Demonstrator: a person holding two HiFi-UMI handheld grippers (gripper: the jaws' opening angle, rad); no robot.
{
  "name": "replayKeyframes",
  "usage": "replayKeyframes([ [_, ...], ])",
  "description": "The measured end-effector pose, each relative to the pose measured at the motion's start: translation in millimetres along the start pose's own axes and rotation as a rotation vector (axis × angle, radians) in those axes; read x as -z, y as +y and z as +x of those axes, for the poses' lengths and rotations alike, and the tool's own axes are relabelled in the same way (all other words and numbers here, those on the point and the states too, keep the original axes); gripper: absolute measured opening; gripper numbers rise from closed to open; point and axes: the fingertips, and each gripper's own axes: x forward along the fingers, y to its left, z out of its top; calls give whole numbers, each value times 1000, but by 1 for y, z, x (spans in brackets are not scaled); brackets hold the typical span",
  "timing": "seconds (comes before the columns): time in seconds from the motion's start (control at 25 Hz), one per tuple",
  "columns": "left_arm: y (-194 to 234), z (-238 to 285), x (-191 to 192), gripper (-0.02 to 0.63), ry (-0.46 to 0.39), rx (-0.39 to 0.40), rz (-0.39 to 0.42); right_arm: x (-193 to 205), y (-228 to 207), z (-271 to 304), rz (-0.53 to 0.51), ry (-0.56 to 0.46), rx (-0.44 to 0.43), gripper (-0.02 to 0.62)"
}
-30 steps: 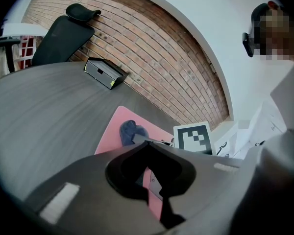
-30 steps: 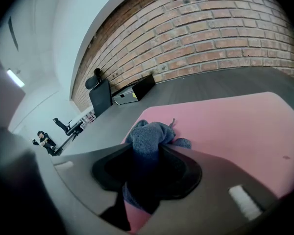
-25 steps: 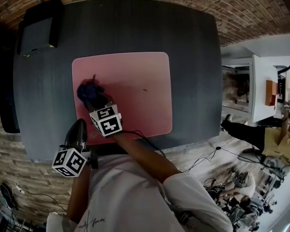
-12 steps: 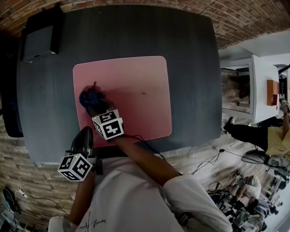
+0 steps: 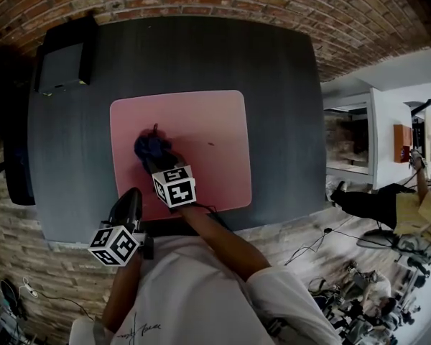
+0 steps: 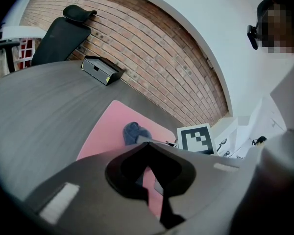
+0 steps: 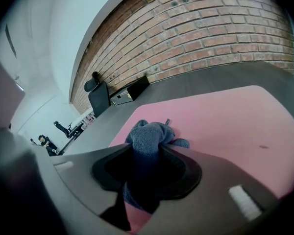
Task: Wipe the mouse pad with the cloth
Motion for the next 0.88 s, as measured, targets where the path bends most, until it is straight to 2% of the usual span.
replayKeyframes([
  [0.44,-15,11,-1,6,-8,11,29,-1,-40,-25,37,-20,63,141],
  [0.88,-29,21,3,11,-4,25,35,1,-75,-49,34,-18,82,141],
])
